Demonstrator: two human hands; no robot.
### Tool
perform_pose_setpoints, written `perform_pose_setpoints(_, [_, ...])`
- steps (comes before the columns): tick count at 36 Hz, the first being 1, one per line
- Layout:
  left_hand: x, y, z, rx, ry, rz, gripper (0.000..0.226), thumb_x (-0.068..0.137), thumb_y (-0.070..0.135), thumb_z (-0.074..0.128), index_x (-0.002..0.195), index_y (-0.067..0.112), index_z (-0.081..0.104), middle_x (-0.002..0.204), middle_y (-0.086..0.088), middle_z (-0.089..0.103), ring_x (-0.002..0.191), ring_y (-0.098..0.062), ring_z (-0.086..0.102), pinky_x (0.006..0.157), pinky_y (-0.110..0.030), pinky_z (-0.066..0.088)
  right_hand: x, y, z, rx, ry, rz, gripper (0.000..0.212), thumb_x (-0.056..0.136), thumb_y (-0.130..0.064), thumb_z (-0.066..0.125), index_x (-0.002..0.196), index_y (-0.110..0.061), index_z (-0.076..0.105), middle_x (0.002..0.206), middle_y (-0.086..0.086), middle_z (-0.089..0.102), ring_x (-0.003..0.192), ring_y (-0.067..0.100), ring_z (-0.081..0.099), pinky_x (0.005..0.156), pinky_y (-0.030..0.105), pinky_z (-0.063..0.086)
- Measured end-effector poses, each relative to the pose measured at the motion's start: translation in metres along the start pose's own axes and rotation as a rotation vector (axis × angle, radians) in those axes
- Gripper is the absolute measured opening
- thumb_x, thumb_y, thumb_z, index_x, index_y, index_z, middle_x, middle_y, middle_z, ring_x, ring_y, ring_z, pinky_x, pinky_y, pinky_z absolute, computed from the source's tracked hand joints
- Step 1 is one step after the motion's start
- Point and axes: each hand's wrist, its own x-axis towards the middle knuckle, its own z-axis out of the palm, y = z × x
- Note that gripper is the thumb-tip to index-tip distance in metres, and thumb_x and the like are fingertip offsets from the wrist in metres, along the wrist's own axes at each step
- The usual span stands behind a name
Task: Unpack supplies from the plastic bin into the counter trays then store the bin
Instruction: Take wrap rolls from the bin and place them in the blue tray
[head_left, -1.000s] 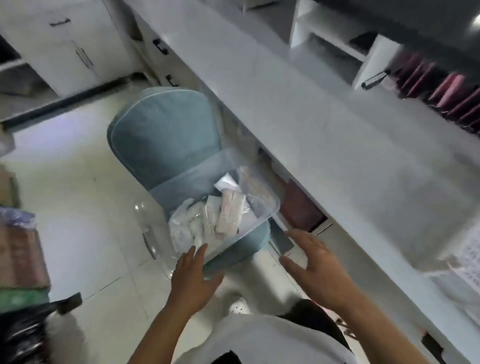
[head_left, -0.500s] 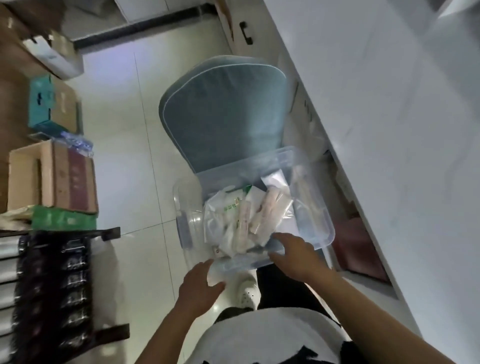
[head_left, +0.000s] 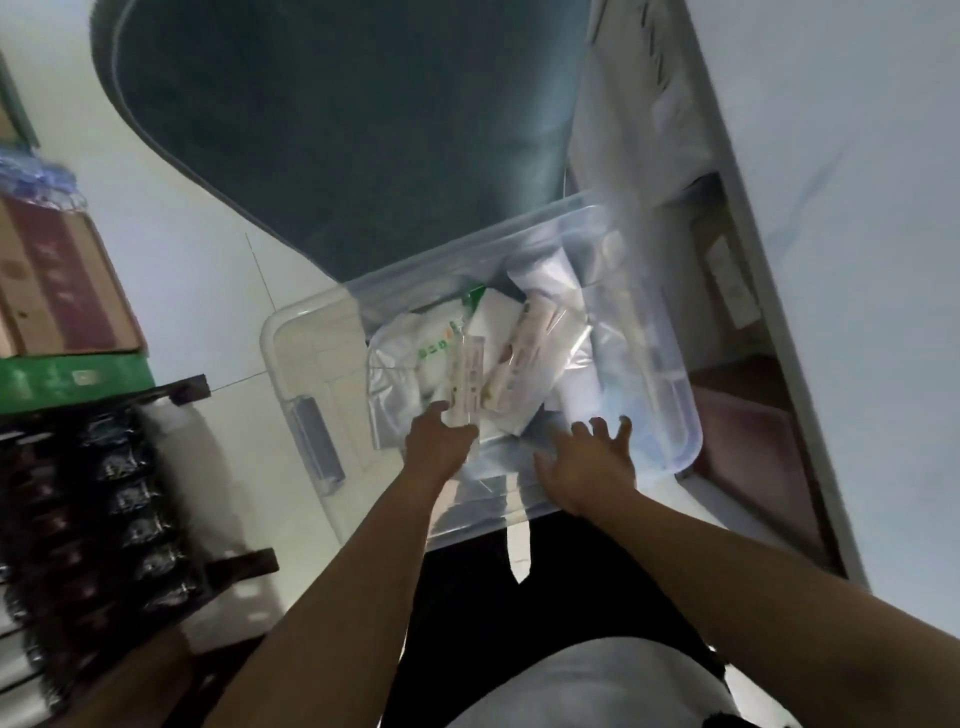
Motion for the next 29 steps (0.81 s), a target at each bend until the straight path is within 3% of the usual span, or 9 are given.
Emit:
perform_pose_setpoints(3, [0.028,0.007,0.006,0.062,0.086,0.058,0.065,0.082,0.028,0.069,0.143,0.018,0.047,0.14,-0.013,0.053,0.126,-0.033,0.053,0.103,-0.043,0.047,-0.001,-0.001,0.009,-0.028,0.108,-0.032,0.063,0.091,-0.059,0.019,0.114,-0.019,0.063,0.115,0.004,0.067,0.119,0.027,0.053,0.109,0.057,0.013])
perform_pose_setpoints(6, [0.056,0.005,0.014,0.073,0.035,0.031,0.07,0.083,0.029,0.072,0.145,0.016,0.043,0.142,-0.014,0.052,0.126,-0.034,0.054,0.104,-0.044,0.046,-0.005,0.001,0.014,-0.033,0.131,-0.035,0.062,0.091,-0.059,0.02,0.111,-0.021,0.064,0.115,0.004,0.068,0.117,0.028,0.055,0.109,0.055,0.019])
perform_pose_setpoints(11, [0.091,-0.006,0.029,0.0,-0.028,0.079,0.07,0.08,0.023,0.079,0.139,0.01,0.044,0.138,-0.011,0.058,0.121,-0.03,0.058,0.09,-0.031,0.045,-0.002,0.001,0.013,-0.053,0.218,-0.058,0.054,0.092,-0.057,0.029,0.112,-0.023,0.066,0.119,0.002,0.069,0.116,0.026,0.058,0.108,0.051,0.02])
perform_pose_setpoints(20, [0.112,-0.014,0.044,0.019,0.054,0.13,0.068,0.079,0.027,0.081,0.133,0.008,0.045,0.133,-0.013,0.06,0.12,-0.034,0.058,0.099,-0.048,0.05,0.001,0.003,0.018,-0.043,0.303,-0.052,0.057,0.093,-0.058,0.028,0.114,-0.023,0.067,0.118,0.002,0.07,0.114,0.025,0.061,0.108,0.052,0.031])
perform_pose_setpoints(27, [0.087,-0.019,0.022,-0.127,0.129,0.211,0.065,0.078,0.021,0.081,0.133,0.008,0.048,0.132,-0.013,0.062,0.118,-0.031,0.062,0.089,-0.036,0.05,0.002,0.002,0.013,-0.051,0.215,-0.033,0.063,0.091,-0.06,0.02,0.128,-0.024,0.058,0.135,0.001,0.061,0.128,0.024,0.05,0.112,0.05,0.025])
perform_pose_setpoints(29, [0.07,-0.02,0.008,-0.228,0.109,0.231,0.066,0.078,0.02,0.08,0.135,0.012,0.048,0.133,-0.01,0.062,0.118,-0.029,0.062,0.093,-0.035,0.05,0.005,0.002,0.01,-0.041,0.144,-0.008,0.062,0.092,-0.06,0.023,0.135,-0.026,0.051,0.141,0.0,0.054,0.133,0.023,0.044,0.114,0.049,0.022])
